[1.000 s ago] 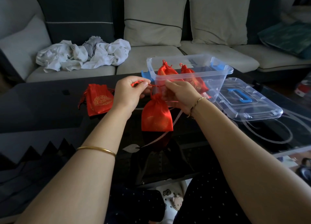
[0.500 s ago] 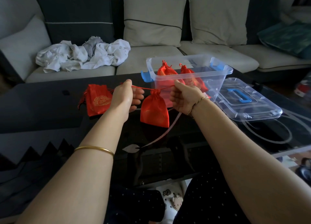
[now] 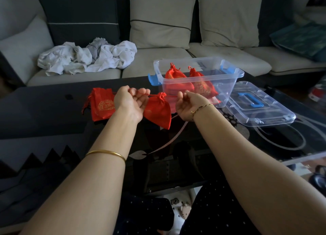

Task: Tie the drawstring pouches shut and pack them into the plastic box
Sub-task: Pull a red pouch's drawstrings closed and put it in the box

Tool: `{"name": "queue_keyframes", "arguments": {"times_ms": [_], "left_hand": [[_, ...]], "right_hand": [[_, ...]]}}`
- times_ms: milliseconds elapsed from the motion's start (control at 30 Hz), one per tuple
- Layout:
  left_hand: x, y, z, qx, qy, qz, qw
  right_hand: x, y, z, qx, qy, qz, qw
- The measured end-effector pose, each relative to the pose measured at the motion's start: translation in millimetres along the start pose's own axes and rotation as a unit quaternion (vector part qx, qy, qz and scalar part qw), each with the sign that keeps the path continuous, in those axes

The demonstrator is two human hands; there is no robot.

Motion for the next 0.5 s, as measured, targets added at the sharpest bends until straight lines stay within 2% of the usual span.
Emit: {"name": "queue_keyframes", "arguments": {"times_ms": [100,200,333,500], "left_hand": [[0,-3,0,0.041,-0.036,0.009,0.998],[1,-4,5,0.172,-0.091,-0.043,0.98],[1,0,3,0.353,-0.145,-0.146,0.913],[1,0,-3,0.44,-0.188,-0.189,0.857]], "right_hand": [[2,-1,-2,-0.059,0.058,0.007,0.997],[-1,-1,-6,-0.1,0.125,-0.021,0.987],[-7,-10,-9,-0.181,0.235,-0.073,0.952],[-10,-19,-1,-0.279,0.314,-0.099,0.902]]}}
Point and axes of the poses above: each hand's wrist, its own x-axis towards the middle knuckle, its own y-axis out of the back of the hand, z = x × y, the point moved 1 cm from there along x, towards the middle knuckle, and after that the axes turned 11 degrees about z, right-handed, at the moved point
